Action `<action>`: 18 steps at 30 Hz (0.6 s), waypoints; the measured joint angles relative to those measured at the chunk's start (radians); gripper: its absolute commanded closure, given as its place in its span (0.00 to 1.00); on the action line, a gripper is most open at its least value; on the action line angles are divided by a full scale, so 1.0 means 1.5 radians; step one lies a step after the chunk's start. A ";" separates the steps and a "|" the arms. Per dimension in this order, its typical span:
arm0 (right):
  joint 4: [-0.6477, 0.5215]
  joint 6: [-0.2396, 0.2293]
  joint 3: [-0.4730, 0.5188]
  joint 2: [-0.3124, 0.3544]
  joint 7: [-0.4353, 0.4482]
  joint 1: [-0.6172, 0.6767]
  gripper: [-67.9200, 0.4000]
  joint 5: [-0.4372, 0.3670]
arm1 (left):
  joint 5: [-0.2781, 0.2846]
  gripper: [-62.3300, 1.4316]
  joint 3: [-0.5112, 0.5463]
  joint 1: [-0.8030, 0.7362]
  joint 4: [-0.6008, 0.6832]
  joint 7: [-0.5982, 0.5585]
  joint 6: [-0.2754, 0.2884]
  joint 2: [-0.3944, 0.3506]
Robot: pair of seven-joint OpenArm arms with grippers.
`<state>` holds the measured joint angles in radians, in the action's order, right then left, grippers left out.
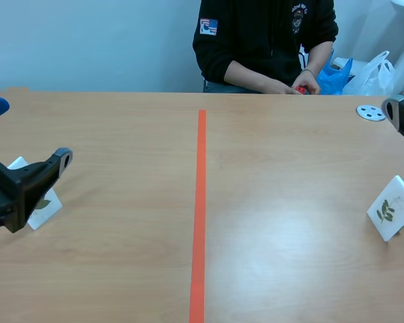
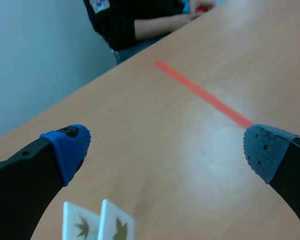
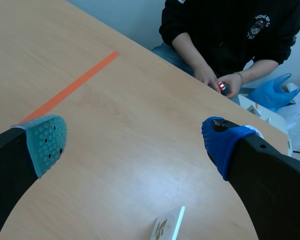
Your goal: Sort the leaf by its shape. The table is split by an orange tape line. A compound leaf with several leaflets goes to the left side, a simple leaf with one blade goes to the right side. Return to the home posture when a red brick is placed on the table.
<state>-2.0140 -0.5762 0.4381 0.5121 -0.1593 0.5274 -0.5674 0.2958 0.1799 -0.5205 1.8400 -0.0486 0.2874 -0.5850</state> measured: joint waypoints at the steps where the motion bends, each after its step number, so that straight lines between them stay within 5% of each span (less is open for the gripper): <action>1: 0.000 0.000 0.000 0.000 0.000 0.000 0.19 0.000 | 0.009 0.00 0.002 -0.009 0.017 0.000 0.000 0.005; 18: 0.000 0.000 0.000 0.000 0.003 0.000 0.19 -0.006 | 0.032 0.00 0.003 -0.052 0.075 0.005 -0.002 0.054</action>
<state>-2.0140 -0.5762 0.4381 0.5121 -0.1551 0.5274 -0.5762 0.3435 0.1848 -0.5980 1.9526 -0.0406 0.2844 -0.5041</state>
